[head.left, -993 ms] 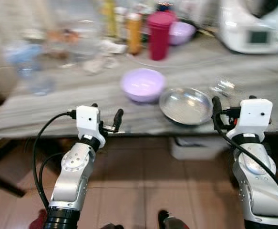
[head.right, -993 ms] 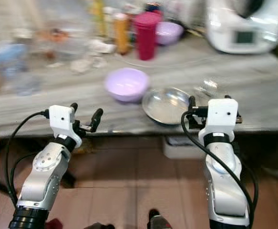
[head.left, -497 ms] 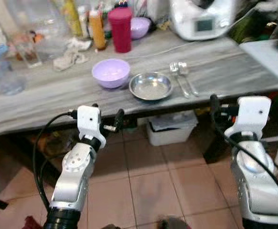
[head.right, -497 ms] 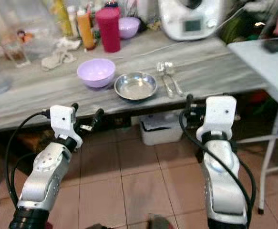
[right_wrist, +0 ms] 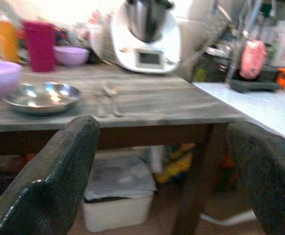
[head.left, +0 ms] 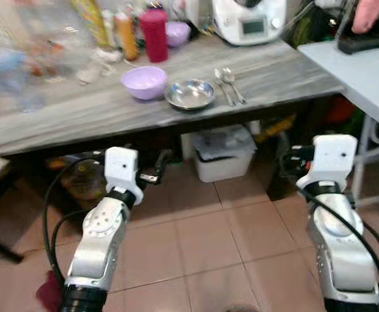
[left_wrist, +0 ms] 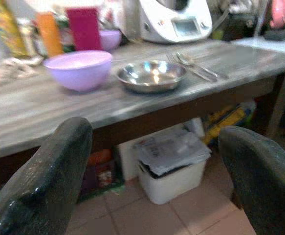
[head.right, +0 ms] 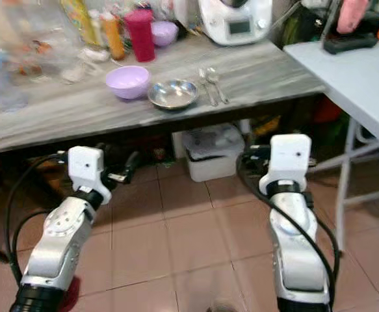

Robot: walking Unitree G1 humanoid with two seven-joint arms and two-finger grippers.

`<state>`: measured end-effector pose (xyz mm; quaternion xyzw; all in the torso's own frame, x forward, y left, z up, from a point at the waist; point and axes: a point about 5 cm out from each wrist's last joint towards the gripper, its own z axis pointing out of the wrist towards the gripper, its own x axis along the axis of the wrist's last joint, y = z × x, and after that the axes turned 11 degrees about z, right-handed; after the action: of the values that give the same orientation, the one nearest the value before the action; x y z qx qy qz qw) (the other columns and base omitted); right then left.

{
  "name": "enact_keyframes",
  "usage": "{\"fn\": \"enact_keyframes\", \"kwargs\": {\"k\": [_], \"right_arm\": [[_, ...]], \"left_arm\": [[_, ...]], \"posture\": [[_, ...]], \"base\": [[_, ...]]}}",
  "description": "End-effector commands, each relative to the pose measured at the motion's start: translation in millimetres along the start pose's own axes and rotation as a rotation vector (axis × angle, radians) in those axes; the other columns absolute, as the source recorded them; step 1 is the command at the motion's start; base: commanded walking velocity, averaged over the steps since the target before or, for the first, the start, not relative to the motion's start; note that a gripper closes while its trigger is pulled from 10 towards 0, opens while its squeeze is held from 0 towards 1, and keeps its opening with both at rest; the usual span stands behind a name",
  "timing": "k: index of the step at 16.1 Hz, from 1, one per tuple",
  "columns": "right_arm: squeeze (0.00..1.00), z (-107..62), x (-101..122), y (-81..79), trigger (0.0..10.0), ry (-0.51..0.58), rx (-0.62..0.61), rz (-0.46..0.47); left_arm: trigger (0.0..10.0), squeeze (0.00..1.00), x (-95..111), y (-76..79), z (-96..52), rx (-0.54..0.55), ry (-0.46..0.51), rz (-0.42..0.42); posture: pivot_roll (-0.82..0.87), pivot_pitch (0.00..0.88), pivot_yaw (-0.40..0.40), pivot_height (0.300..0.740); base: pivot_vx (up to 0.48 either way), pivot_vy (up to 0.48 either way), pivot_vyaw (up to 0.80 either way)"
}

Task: Setting the table

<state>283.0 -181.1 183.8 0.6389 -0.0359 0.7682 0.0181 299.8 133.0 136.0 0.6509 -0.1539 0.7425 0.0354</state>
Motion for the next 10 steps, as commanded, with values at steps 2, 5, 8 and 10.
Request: {"fn": "enact_keyframes", "kwargs": {"k": [2, 5, 8, 10], "right_arm": [[0.0, -0.8, 0, -2.9, 10.0, 0.004, 0.016, 0.005], [0.0, 0.6, -3, -6.6, 10.0, -0.002, 0.038, 0.033], [0.0, 2.3, -7, -5.5, 10.0, -0.027, 0.026, 0.026], [0.0, 1.8, -10, -5.6, 10.0, -0.04, 0.012, 0.008]], "left_arm": [[10.0, 0.0, -3, 1.8, -0.3, -0.004, -0.004, -0.004], [10.0, 0.0, -2, 10.4, 4.1, -0.035, 0.015, -0.01], [10.0, 0.0, -3, 11.9, 6.3, -0.04, 0.017, -0.036], [10.0, 0.0, -3, 15.9, 9.0, -0.042, 0.019, -0.046]], "posture": [[-0.25, 0.105, 0.084, 0.74], [-0.25, 0.103, 0.079, 0.74], [-0.25, 0.103, 0.082, 0.74], [-0.25, 0.104, 0.082, 0.74]], "base": [[0.0, 0.0, 0.0], [0.0, 0.0, 0.0], [0.0, -0.337, 0.0], [0.0, -0.403, 0.0]]}}
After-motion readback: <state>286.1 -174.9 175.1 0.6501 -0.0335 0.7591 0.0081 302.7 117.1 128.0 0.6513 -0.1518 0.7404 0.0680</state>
